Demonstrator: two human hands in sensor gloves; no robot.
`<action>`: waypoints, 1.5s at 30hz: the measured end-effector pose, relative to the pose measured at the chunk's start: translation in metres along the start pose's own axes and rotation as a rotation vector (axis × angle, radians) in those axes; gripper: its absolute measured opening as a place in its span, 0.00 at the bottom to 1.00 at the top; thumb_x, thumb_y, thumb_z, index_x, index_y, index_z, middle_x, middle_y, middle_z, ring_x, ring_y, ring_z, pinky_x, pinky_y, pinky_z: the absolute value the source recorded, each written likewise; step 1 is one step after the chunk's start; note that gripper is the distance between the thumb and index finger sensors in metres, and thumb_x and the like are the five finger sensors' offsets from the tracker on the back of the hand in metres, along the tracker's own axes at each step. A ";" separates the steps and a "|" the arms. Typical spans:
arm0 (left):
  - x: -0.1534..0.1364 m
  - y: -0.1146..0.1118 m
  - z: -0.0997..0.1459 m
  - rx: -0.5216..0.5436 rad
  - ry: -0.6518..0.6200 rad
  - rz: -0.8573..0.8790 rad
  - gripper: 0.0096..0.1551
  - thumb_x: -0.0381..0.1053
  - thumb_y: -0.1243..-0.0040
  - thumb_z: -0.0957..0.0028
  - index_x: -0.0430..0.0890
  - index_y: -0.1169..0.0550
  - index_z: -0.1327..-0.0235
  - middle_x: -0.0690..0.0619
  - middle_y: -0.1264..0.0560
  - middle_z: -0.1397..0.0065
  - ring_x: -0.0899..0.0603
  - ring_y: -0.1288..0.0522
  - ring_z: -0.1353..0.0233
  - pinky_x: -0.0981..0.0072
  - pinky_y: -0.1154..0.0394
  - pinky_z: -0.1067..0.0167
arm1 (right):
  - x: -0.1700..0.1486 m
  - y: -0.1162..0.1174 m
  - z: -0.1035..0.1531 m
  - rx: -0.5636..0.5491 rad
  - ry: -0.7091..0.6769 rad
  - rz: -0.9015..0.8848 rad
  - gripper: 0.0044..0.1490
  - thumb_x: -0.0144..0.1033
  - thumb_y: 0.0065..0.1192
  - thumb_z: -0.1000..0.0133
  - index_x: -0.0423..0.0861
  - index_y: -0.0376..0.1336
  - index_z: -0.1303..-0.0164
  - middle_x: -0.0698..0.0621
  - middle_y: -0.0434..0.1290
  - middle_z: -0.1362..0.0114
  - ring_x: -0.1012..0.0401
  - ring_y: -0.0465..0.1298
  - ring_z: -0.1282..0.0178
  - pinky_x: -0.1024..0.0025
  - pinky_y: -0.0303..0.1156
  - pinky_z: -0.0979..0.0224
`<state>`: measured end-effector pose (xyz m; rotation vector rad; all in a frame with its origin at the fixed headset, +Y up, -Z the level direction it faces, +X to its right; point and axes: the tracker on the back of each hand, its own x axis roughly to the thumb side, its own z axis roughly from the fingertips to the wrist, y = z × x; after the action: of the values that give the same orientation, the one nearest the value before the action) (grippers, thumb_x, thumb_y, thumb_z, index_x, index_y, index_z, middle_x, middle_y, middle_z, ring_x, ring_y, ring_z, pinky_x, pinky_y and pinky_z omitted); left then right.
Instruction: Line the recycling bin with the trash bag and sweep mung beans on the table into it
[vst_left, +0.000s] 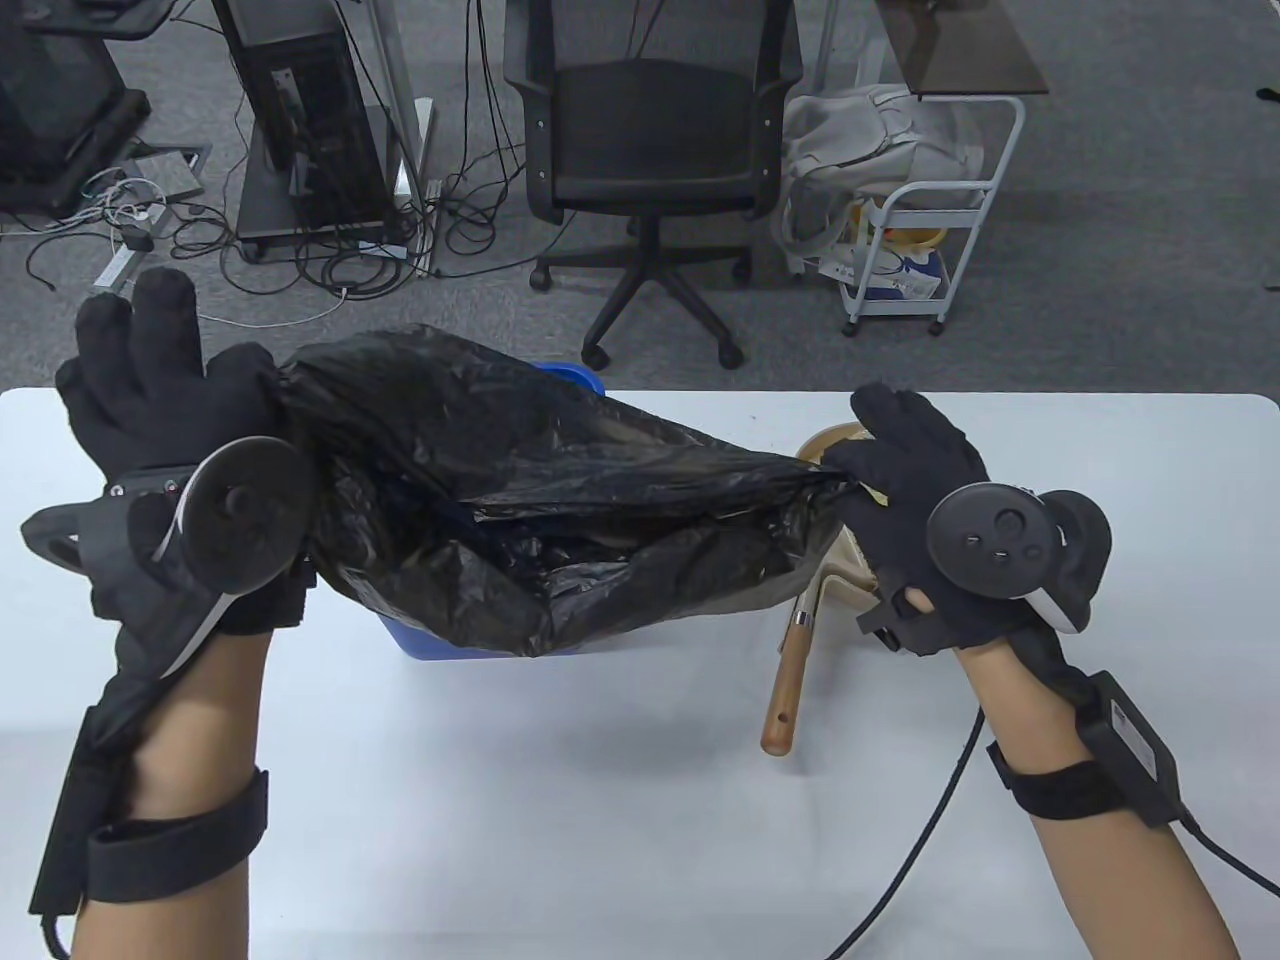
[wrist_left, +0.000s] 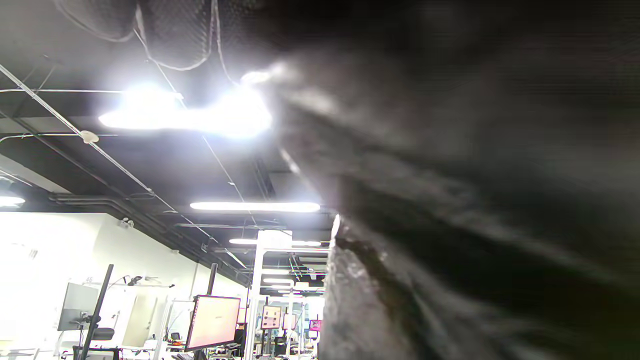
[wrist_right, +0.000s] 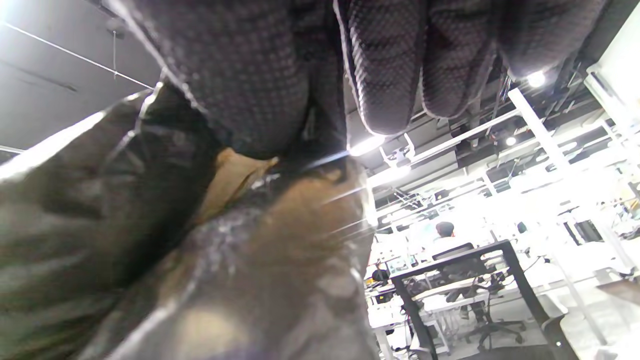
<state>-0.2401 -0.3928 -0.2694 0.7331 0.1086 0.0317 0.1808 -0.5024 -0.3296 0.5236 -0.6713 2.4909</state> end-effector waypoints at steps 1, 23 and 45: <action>0.001 -0.001 -0.003 -0.006 -0.001 -0.002 0.22 0.44 0.25 0.49 0.33 0.12 0.48 0.30 0.34 0.17 0.15 0.39 0.21 0.18 0.41 0.29 | 0.001 0.002 -0.002 0.003 0.000 -0.013 0.24 0.36 0.74 0.49 0.36 0.80 0.50 0.27 0.72 0.25 0.28 0.68 0.26 0.28 0.62 0.31; -0.048 -0.071 -0.074 -0.201 0.198 -0.328 0.22 0.42 0.26 0.48 0.34 0.13 0.44 0.30 0.33 0.17 0.15 0.39 0.21 0.18 0.41 0.29 | 0.008 0.027 -0.039 -0.053 0.119 -0.323 0.24 0.37 0.73 0.48 0.40 0.81 0.48 0.27 0.73 0.27 0.29 0.70 0.28 0.29 0.64 0.33; 0.008 -0.043 -0.003 -0.587 -0.261 0.144 0.49 0.64 0.27 0.53 0.40 0.24 0.21 0.30 0.46 0.09 0.14 0.49 0.16 0.13 0.51 0.27 | -0.002 0.090 -0.051 0.074 0.294 -0.439 0.25 0.38 0.71 0.46 0.37 0.80 0.47 0.26 0.73 0.28 0.28 0.70 0.30 0.29 0.64 0.35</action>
<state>-0.2325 -0.4225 -0.3008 0.1523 -0.1983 0.0999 0.1207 -0.5423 -0.4034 0.2831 -0.3091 2.1215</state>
